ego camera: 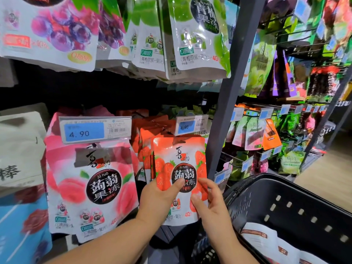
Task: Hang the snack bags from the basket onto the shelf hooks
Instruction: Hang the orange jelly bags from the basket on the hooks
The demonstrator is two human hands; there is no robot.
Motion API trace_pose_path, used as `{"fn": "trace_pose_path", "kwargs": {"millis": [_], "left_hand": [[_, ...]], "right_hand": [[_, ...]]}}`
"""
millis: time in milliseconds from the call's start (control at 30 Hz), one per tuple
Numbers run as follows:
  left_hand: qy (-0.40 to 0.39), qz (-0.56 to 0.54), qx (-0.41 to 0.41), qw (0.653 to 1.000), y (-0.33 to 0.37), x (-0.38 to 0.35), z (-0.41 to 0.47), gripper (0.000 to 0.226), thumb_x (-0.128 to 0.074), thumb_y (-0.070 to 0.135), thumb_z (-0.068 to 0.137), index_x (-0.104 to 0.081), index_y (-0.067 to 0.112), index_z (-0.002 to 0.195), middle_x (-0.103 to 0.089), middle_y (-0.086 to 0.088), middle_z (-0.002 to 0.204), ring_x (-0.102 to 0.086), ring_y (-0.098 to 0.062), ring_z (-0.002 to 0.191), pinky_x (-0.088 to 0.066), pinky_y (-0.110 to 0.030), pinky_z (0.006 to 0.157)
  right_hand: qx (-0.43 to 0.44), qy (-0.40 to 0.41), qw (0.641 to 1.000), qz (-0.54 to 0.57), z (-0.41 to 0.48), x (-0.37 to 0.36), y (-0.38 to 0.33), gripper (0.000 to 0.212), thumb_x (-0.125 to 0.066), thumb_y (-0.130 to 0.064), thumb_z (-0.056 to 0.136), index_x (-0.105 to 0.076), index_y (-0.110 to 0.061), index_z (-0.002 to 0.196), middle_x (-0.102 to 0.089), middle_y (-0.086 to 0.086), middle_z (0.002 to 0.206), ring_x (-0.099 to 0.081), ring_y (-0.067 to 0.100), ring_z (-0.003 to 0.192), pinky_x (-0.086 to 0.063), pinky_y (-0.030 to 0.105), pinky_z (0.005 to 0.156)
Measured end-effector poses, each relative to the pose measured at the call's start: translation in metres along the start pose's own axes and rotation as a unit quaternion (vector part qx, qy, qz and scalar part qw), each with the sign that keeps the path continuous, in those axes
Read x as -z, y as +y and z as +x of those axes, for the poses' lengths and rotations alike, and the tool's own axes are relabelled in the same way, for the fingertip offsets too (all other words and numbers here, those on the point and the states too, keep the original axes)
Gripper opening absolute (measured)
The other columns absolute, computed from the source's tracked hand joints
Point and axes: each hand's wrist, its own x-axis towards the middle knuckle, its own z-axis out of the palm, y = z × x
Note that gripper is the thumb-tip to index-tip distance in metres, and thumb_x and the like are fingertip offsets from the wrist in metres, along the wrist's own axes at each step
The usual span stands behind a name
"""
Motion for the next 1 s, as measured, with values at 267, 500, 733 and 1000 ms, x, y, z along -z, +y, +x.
{"fn": "trace_pose_path", "kwargs": {"millis": [267,500,733,1000], "left_hand": [[0.019,0.014,-0.004,1.0,-0.001,-0.006,0.011,0.006,-0.075,0.033,0.084,-0.072,0.028,0.084,-0.074,0.01,0.079,-0.068,-0.005,0.079,-0.05,-0.017,0.069],[0.041,0.043,-0.009,0.998,0.0,-0.011,0.014,0.017,-0.073,0.036,0.084,-0.069,0.022,0.094,-0.069,0.012,0.082,-0.064,-0.003,0.08,-0.04,-0.003,0.061],[0.113,0.069,-0.115,0.985,-0.004,-0.013,0.014,0.065,-0.065,0.005,0.089,-0.027,0.026,0.137,-0.032,0.007,0.13,-0.037,0.002,0.108,-0.023,-0.003,0.092],[0.09,0.153,-0.187,0.966,-0.021,-0.006,0.022,0.066,-0.061,0.001,0.089,-0.036,0.054,0.121,-0.014,0.017,0.148,-0.014,0.005,0.133,-0.007,0.0,0.101]], "right_hand": [[-0.009,0.011,1.0,-0.017,0.011,-0.003,-0.001,0.043,-0.065,-0.021,0.094,-0.059,-0.059,0.114,-0.067,-0.025,0.111,-0.062,-0.001,0.103,-0.05,0.027,0.09],[-0.015,0.012,0.999,-0.028,0.018,-0.005,-0.001,0.042,-0.064,-0.02,0.095,-0.055,-0.052,0.122,-0.061,-0.022,0.129,-0.056,-0.005,0.119,-0.046,0.029,0.105],[-0.009,0.03,0.992,-0.124,0.024,-0.018,-0.002,0.048,-0.061,-0.02,0.095,-0.047,-0.059,0.118,-0.056,-0.02,0.127,-0.055,-0.003,0.112,-0.046,0.014,0.095],[0.039,-0.027,0.961,-0.273,0.013,-0.025,0.007,0.068,-0.055,-0.03,0.098,-0.013,-0.054,0.145,-0.02,-0.021,0.151,-0.012,-0.015,0.135,-0.014,0.008,0.107]]}}
